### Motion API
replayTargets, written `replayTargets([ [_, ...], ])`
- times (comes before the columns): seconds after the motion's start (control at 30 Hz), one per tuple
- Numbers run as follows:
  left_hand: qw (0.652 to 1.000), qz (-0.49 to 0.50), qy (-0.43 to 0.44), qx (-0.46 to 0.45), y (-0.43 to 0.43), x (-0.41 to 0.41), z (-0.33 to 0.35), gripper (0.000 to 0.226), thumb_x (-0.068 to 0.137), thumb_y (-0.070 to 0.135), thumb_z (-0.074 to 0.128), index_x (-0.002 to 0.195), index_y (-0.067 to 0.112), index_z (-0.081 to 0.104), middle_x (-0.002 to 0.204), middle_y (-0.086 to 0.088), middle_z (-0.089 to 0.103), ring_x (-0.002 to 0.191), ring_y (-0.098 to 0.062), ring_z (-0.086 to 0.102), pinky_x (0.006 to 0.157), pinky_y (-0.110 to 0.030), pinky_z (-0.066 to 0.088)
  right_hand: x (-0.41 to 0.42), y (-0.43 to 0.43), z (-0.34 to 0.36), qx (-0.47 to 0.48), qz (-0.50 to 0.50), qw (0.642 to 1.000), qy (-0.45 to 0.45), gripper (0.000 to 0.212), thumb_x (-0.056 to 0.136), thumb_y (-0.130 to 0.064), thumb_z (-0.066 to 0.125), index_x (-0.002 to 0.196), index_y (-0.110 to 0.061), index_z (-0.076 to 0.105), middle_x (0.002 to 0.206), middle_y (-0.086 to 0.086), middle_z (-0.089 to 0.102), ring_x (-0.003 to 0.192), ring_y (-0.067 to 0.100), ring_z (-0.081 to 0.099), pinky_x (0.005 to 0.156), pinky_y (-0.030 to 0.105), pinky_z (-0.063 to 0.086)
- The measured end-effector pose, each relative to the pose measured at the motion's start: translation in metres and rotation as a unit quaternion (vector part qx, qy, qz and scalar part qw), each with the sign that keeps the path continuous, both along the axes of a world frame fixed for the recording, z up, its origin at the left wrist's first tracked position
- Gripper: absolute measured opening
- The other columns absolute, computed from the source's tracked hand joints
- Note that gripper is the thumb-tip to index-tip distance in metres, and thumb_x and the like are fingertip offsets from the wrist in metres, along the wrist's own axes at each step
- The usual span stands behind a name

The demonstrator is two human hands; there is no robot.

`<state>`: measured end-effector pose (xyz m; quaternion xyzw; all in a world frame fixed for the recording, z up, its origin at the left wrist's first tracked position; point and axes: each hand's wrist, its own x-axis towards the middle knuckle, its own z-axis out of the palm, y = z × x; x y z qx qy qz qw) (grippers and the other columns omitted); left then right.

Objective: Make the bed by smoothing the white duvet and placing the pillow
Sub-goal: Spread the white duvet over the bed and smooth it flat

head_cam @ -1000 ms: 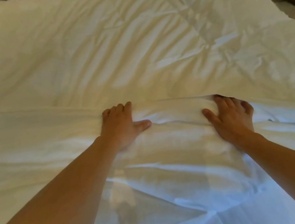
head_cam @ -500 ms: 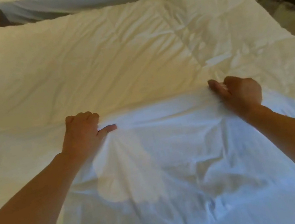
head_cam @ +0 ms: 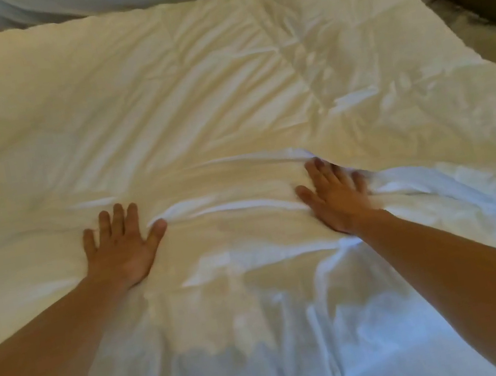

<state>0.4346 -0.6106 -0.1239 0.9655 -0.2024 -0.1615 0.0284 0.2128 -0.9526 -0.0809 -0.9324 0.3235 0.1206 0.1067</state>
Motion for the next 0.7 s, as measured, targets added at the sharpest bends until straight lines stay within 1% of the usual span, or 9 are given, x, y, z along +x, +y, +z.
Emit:
replayTargets([
  [0.1, 0.999, 0.018, -0.002, -0.035, -0.007, 0.002, 0.006, 0.09, 0.09, 0.082, 0.001, 0.164, 0.031, 0.002, 0.173, 0.005, -0.004, 0.159, -0.022, -0.007, 0.125, -0.054, -0.004, -0.022, -0.009, 0.013, -0.04, 0.002, 0.999, -0.015, 0.076, 0.099, -0.07, 0.01, 0.165, -0.037, -0.004, 0.174, -0.011, -0.008, 0.16, 0.017, -0.01, 0.128, 0.05, -0.002],
  [0.2, 0.997, -0.002, -0.005, -0.083, -0.036, -0.01, 0.018, 0.084, 0.096, 0.077, 0.011, 0.165, 0.029, 0.006, 0.173, 0.006, 0.004, 0.159, -0.019, -0.003, 0.126, -0.05, -0.003, -0.065, -0.025, 0.027, -0.073, -0.03, 0.995, -0.061, 0.077, 0.097, -0.074, 0.009, 0.165, -0.038, 0.007, 0.174, -0.011, 0.007, 0.16, 0.014, 0.005, 0.127, 0.048, 0.003],
  [0.27, 0.992, -0.031, -0.013, -0.118, -0.071, -0.026, 0.027, 0.082, 0.097, 0.073, 0.018, 0.165, 0.029, 0.007, 0.173, 0.006, 0.009, 0.159, -0.016, 0.001, 0.127, -0.048, -0.002, -0.097, -0.044, 0.037, -0.094, -0.07, 0.99, -0.078, 0.078, 0.097, -0.075, 0.013, 0.165, -0.037, 0.008, 0.174, -0.011, 0.012, 0.159, 0.014, 0.01, 0.127, 0.049, 0.005],
  [0.33, 0.987, -0.07, -0.009, -0.146, -0.116, -0.046, 0.039, 0.087, 0.09, 0.075, 0.016, 0.164, 0.029, 0.013, 0.171, 0.002, 0.017, 0.159, -0.017, 0.008, 0.127, -0.047, 0.003, -0.128, -0.066, 0.046, -0.113, -0.124, 0.982, -0.09, 0.08, 0.098, -0.075, 0.017, 0.166, -0.034, 0.007, 0.174, -0.009, 0.012, 0.159, 0.016, 0.012, 0.126, 0.05, 0.008],
  [0.4, 0.978, -0.13, 0.001, -0.162, -0.165, -0.068, 0.05, 0.098, 0.082, 0.081, 0.009, 0.163, 0.026, 0.018, 0.17, -0.002, 0.023, 0.158, -0.017, 0.013, 0.126, -0.045, 0.006, -0.154, -0.089, 0.053, -0.143, -0.16, 0.971, -0.109, 0.08, 0.099, -0.073, 0.023, 0.165, -0.03, 0.013, 0.172, -0.005, 0.021, 0.157, 0.02, 0.018, 0.123, 0.052, 0.014],
  [0.5, 0.961, -0.207, -0.019, -0.184, -0.235, -0.108, 0.054, 0.103, 0.079, 0.087, 0.004, 0.164, 0.027, 0.013, 0.173, 0.002, 0.007, 0.159, -0.014, 0.003, 0.127, -0.044, 0.003, -0.184, -0.122, 0.055, -0.208, -0.161, 0.957, -0.124, 0.074, 0.1, -0.071, 0.027, 0.161, -0.029, 0.026, 0.162, 0.002, 0.036, 0.147, 0.027, 0.034, 0.114, 0.054, 0.027],
  [0.57, 0.956, -0.229, -0.026, -0.18, -0.28, -0.135, 0.054, 0.1, 0.083, 0.089, 0.01, 0.164, 0.031, 0.011, 0.173, 0.004, 0.002, 0.159, -0.014, -0.001, 0.127, -0.044, -0.001, -0.2, -0.145, 0.048, -0.221, -0.166, 0.953, -0.127, 0.073, 0.099, -0.071, 0.03, 0.158, -0.029, 0.031, 0.157, 0.005, 0.038, 0.142, 0.03, 0.038, 0.111, 0.056, 0.028],
  [0.63, 0.959, -0.241, 0.008, -0.153, -0.32, -0.16, 0.051, 0.098, 0.083, 0.089, 0.016, 0.163, 0.033, 0.017, 0.17, -0.002, 0.022, 0.158, -0.016, 0.013, 0.127, -0.045, -0.001, -0.213, -0.167, 0.038, -0.218, -0.169, 0.953, -0.129, 0.074, 0.098, -0.072, 0.032, 0.157, -0.027, 0.033, 0.157, 0.005, 0.037, 0.142, 0.031, 0.037, 0.112, 0.056, 0.027],
  [0.7, 0.96, -0.249, -0.002, -0.127, -0.352, -0.178, 0.046, 0.103, 0.077, 0.094, 0.014, 0.154, 0.029, 0.037, 0.148, -0.007, 0.053, 0.143, -0.024, 0.041, 0.123, -0.048, 0.013, -0.225, -0.188, 0.027, -0.225, -0.161, 0.953, -0.125, 0.076, 0.097, -0.074, 0.029, 0.157, -0.026, 0.033, 0.158, 0.003, 0.038, 0.143, 0.029, 0.037, 0.114, 0.055, 0.026],
])
